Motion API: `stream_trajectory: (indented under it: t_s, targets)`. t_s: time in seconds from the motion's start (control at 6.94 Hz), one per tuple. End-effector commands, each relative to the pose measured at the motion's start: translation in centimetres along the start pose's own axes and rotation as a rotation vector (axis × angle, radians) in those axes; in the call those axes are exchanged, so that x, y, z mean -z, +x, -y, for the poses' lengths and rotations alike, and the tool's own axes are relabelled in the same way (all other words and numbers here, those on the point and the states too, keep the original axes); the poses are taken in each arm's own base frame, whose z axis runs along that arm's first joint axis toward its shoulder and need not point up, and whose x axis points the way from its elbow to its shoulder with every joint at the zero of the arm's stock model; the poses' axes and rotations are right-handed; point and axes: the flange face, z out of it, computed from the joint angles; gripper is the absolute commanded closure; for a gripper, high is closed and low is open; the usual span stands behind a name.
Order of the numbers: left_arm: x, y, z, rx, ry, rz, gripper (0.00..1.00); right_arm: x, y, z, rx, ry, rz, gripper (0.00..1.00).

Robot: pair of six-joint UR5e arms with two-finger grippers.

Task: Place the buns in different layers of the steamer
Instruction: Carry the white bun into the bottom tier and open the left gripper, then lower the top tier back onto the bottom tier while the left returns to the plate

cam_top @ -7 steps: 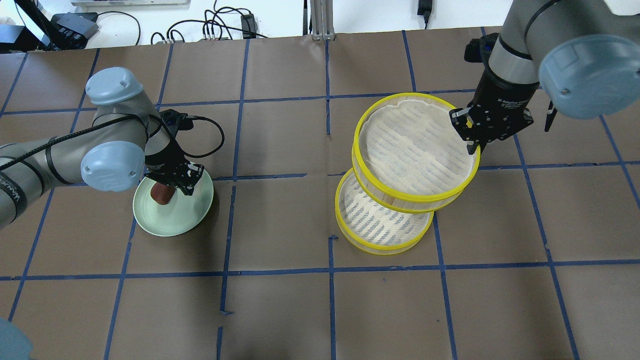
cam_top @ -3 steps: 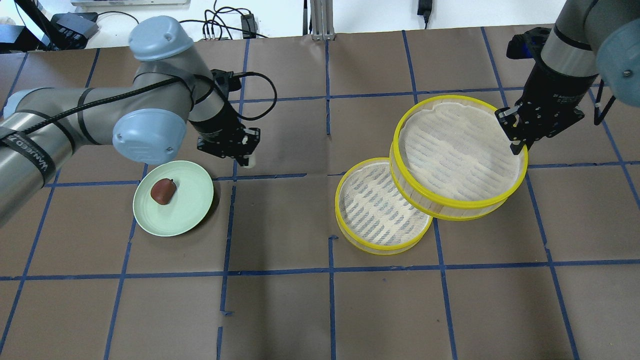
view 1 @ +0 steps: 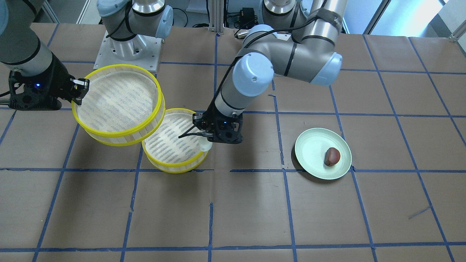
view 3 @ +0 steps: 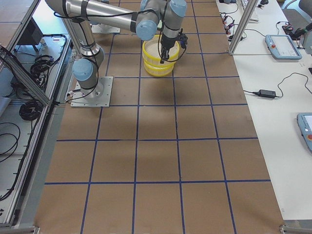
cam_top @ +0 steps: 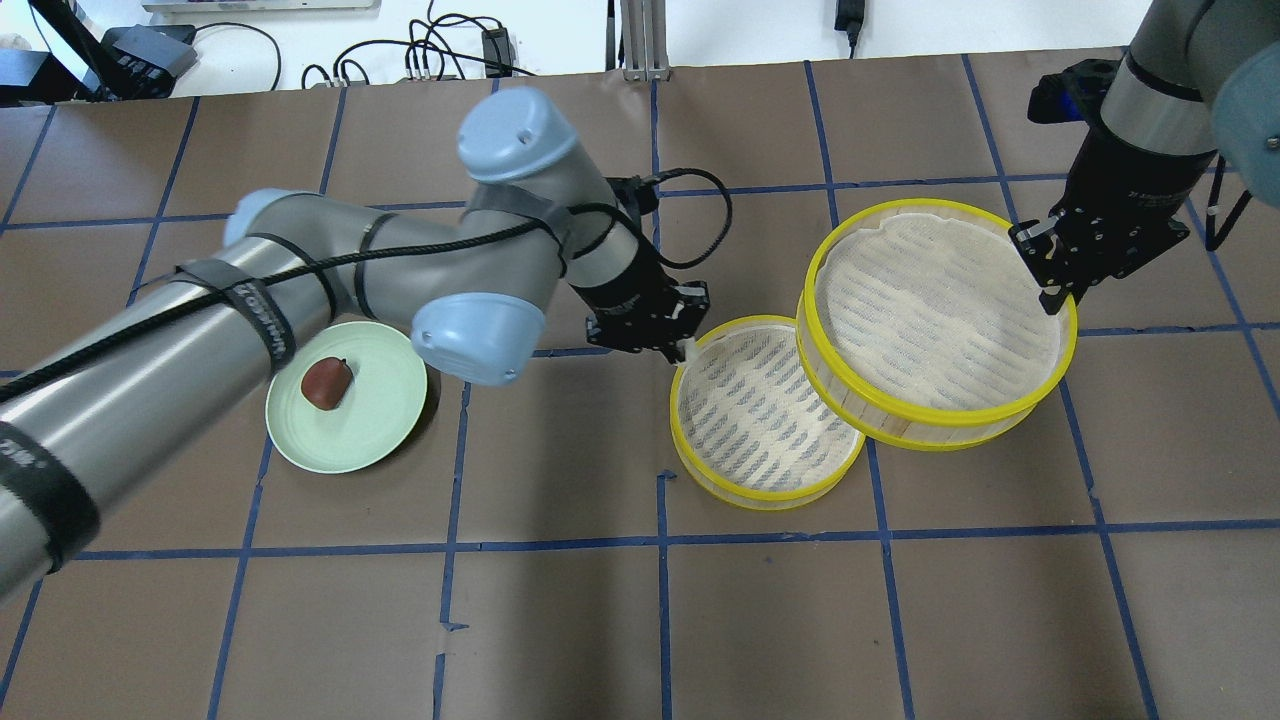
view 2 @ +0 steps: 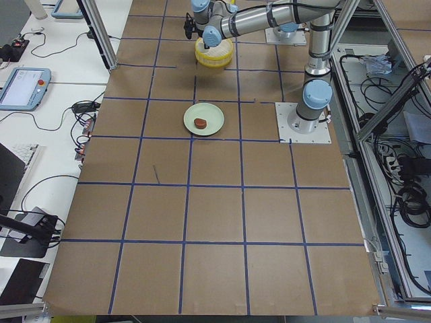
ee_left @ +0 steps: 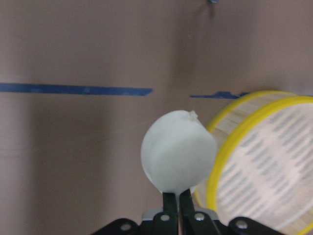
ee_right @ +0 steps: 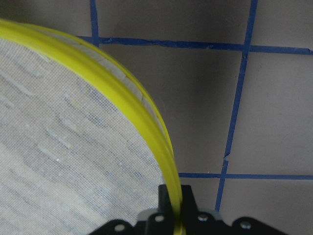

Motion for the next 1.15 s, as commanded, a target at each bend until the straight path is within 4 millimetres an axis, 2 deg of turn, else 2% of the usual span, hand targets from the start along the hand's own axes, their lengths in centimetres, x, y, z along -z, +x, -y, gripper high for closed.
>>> stream_trajectory:
  t_s: [0.0,0.14,0.29,0.43,0.58,0.72,0.86,1.01]
  targets:
    - [-3.9,2.2,-0.9,-0.005,-0.016,-0.005,0.40,-0.2,-0.4,0.0,0.007,-0.004,0.007,0.89]
    - [-3.6,2.2,-1.0,-0.006,-0.011,-0.003,0.14,-0.3,-0.4,-0.1,0.005,-0.005,0.011,0.89]
    - [-2.4,2.5,-1.0,-0.019,0.008,-0.008,0.13,-0.5,-0.5,-0.1,-0.002,-0.007,0.013,0.89]
    - [0.2,0.6,0.9,0.017,0.053,0.022,0.14,-1.4,-0.9,-0.3,-0.011,-0.017,0.017,0.90]
    - [2.6,-4.0,3.5,0.070,0.068,0.125,0.14,-1.4,-1.5,-0.9,-0.042,-0.011,0.020,0.90]
    - [4.4,-7.7,4.9,0.048,0.084,0.159,0.15,-1.9,-2.8,-0.9,-0.030,-0.010,0.017,0.90]
    - [6.3,-11.9,6.4,0.023,0.131,0.295,0.18,-2.5,-4.4,-0.5,-0.073,0.010,0.020,0.90]
    - [7.4,-15.7,7.6,-0.034,0.122,0.345,0.17,-3.4,-6.1,-0.6,-0.089,0.021,0.027,0.90]
